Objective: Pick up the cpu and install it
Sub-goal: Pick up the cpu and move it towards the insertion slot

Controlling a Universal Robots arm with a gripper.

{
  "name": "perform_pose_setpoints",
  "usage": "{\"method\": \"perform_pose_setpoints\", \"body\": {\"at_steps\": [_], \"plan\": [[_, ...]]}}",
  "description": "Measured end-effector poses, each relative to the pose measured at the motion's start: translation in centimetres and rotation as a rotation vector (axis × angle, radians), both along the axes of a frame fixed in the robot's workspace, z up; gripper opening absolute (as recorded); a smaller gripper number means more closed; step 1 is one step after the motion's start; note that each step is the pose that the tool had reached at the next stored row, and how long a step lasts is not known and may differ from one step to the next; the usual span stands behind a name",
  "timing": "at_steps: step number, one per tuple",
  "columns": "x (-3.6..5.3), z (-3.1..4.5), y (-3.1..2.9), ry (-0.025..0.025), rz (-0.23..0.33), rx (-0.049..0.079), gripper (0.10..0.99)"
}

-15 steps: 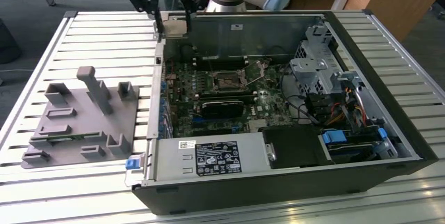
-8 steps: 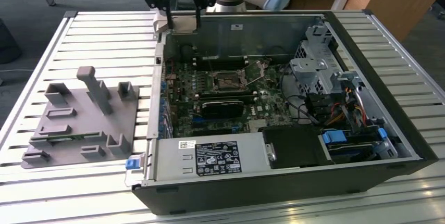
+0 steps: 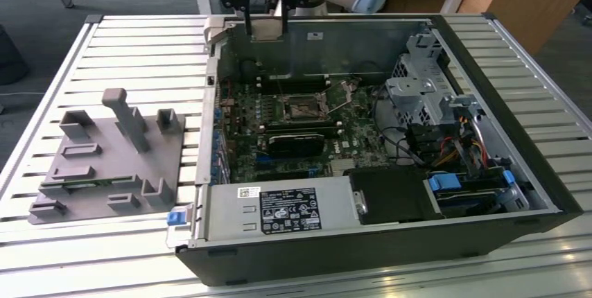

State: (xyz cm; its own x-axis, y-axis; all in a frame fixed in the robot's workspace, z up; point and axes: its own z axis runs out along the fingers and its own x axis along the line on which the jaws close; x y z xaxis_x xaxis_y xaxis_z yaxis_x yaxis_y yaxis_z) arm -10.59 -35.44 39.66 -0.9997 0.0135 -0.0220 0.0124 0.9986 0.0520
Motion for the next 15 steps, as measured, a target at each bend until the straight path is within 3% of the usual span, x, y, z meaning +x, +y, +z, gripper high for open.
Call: {"method": "perform_pose_setpoints", "body": {"at_steps": [7,15], "plan": [[2.41,-0.26,1.07,0.0000,0.000,0.000,0.533],[5.70,-0.48,1.43,-0.0002,0.000,0.000,0.533]]}}
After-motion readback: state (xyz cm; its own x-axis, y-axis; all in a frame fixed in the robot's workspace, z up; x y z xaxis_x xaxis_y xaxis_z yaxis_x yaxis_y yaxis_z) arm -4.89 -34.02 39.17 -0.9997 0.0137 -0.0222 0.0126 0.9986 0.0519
